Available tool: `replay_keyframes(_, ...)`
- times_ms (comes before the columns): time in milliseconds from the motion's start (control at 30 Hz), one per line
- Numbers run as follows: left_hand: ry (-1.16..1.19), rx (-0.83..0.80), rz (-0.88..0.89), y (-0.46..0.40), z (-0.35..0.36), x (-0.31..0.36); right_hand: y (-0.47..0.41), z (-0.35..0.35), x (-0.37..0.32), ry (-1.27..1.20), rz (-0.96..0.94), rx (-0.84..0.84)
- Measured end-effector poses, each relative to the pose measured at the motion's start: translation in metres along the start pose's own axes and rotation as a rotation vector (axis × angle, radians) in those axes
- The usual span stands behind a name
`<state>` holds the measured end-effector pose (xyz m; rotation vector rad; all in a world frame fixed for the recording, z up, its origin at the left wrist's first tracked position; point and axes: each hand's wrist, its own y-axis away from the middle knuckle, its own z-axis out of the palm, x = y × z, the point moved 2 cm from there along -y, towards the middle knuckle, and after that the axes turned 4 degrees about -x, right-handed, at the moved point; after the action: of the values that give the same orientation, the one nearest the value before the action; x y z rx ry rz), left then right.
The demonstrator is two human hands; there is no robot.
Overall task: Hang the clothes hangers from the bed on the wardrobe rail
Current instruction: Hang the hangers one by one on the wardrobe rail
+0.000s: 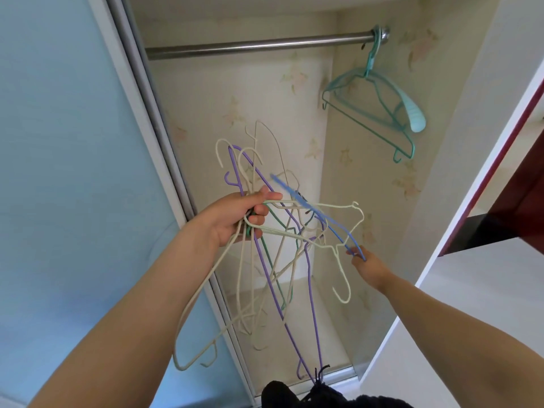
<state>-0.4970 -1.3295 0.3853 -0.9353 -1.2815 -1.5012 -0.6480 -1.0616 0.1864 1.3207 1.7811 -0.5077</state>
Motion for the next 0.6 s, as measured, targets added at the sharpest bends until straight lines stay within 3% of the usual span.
replay_keyframes(167,-0.034,-0.006,0.016,0.004,0.002,0.000,0.008,-0.001,-0.017,-0.443,0.355,-0.195)
replay_keyframes(267,-0.126,-0.006,0.019,0.005,-0.001,-0.004,0.012,-0.011,-0.018,-0.525,0.411,-0.312)
replay_keyframes(467,-0.337,0.050,-0.029,0.003,-0.003,-0.019,0.010,-0.040,-0.017,-0.414,0.442,-0.394)
replay_keyframes(600,-0.347,0.059,-0.070,0.001,-0.003,-0.032,0.009,-0.054,-0.023,-0.232,0.488,-0.399)
